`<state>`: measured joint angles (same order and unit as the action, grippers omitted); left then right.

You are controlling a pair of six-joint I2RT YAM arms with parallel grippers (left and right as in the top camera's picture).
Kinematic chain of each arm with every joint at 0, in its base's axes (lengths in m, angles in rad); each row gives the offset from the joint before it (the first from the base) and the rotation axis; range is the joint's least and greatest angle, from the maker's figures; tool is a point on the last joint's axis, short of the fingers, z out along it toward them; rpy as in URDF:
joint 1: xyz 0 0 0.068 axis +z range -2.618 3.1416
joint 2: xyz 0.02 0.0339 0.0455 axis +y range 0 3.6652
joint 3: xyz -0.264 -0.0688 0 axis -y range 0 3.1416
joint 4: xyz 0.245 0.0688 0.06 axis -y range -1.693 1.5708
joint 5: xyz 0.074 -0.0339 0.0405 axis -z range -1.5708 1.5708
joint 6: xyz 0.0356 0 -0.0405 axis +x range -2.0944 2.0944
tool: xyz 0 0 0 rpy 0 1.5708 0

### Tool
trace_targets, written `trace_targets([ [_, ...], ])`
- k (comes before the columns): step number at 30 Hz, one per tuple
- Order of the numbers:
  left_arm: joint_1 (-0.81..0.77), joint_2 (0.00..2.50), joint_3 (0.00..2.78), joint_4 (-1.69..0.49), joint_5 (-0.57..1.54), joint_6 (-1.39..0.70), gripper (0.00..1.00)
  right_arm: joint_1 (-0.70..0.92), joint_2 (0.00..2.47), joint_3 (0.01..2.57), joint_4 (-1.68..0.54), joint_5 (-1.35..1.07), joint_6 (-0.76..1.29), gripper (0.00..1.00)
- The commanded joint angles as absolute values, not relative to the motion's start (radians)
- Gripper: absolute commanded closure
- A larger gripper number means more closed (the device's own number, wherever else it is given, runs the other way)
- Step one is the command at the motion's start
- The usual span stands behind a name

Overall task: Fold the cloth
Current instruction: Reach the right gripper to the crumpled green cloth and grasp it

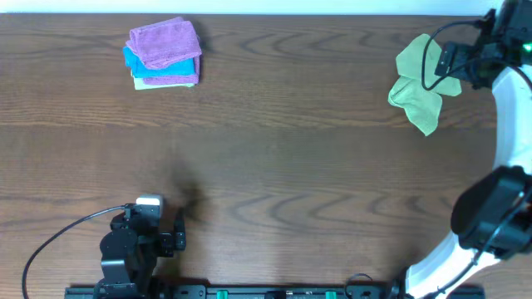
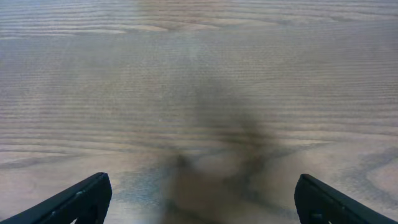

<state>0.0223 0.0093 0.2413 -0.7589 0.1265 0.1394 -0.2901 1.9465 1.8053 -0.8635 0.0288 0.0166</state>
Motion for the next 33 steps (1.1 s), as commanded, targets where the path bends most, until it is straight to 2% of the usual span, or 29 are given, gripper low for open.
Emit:
trace_targets([
  [1, 0.019, 0.004, 0.242, -0.760, 0.123, 0.157, 0.05, -0.302, 2.005, 1.824, -0.840, 0.018, 0.013, 0.01],
  [13, 0.019, 0.004, 0.242, -0.760, 0.123, 0.157, 0.05, -0.361, 2.163, 1.824, -0.810, -0.151, 0.077, 0.01],
  [16, 0.019, 0.004, 0.242, -0.760, 0.123, 0.157, 0.05, -0.366, 2.177, 1.820, -0.823, -0.185, 0.076, 0.05],
  [23, 0.019, 0.004, 0.242, -0.760, 0.123, 0.157, 0.05, -0.368, 2.198, 1.806, -0.852, -0.191, 0.062, 0.06],
  [33, 0.019, 0.004, 0.242, -0.760, 0.123, 0.157, 0.05, -0.373, 2.202, 1.672, -0.750, -0.181, 0.051, 0.07],
])
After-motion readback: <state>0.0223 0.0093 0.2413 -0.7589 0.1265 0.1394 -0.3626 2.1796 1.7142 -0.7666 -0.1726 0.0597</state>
